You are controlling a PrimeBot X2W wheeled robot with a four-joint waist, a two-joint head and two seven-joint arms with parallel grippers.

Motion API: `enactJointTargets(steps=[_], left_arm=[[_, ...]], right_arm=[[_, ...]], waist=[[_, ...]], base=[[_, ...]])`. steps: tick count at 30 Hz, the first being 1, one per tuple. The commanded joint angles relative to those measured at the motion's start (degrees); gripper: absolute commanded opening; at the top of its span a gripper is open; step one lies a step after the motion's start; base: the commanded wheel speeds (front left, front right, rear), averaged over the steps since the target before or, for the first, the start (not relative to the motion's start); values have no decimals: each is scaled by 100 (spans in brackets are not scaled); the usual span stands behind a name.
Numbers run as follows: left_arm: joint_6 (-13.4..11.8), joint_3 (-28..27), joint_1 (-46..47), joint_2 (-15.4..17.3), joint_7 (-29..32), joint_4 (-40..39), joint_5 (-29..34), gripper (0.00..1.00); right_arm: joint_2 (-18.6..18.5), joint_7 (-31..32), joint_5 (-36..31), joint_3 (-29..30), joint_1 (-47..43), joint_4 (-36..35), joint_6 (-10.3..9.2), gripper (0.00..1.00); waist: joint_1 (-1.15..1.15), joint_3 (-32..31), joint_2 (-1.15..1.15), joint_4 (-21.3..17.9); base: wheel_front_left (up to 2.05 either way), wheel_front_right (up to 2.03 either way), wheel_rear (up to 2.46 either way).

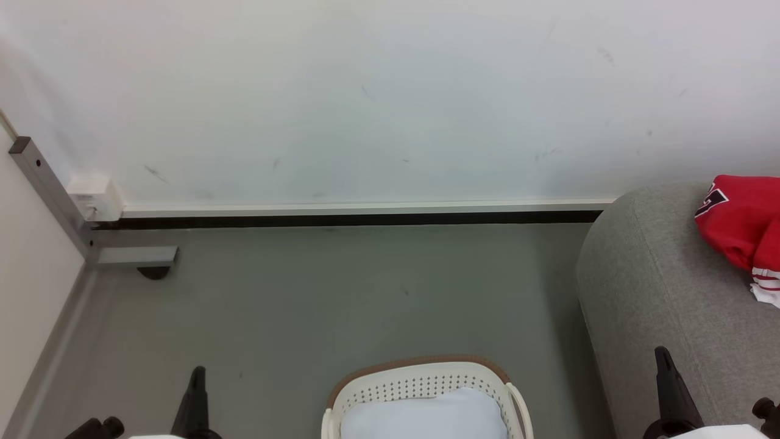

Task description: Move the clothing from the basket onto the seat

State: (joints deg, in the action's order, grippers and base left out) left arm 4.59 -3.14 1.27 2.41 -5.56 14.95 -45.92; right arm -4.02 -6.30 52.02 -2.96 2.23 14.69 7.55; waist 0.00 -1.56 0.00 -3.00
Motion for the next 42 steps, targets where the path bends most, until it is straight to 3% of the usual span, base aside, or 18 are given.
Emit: enactJointTargets(steps=[1,42], left_arm=[[37,-34,150,38,34,-78,-224,0],[194,-217,372,56,711,-93,-2754,0]], right_arm=[[-24,44,186,62,124,-84,-3,0],[26,735,2419,543,290,-91,-7,0]], waist=[[0,3,0,5],[0,85,0,146]], base=[[0,0,0],[0,0,0]])
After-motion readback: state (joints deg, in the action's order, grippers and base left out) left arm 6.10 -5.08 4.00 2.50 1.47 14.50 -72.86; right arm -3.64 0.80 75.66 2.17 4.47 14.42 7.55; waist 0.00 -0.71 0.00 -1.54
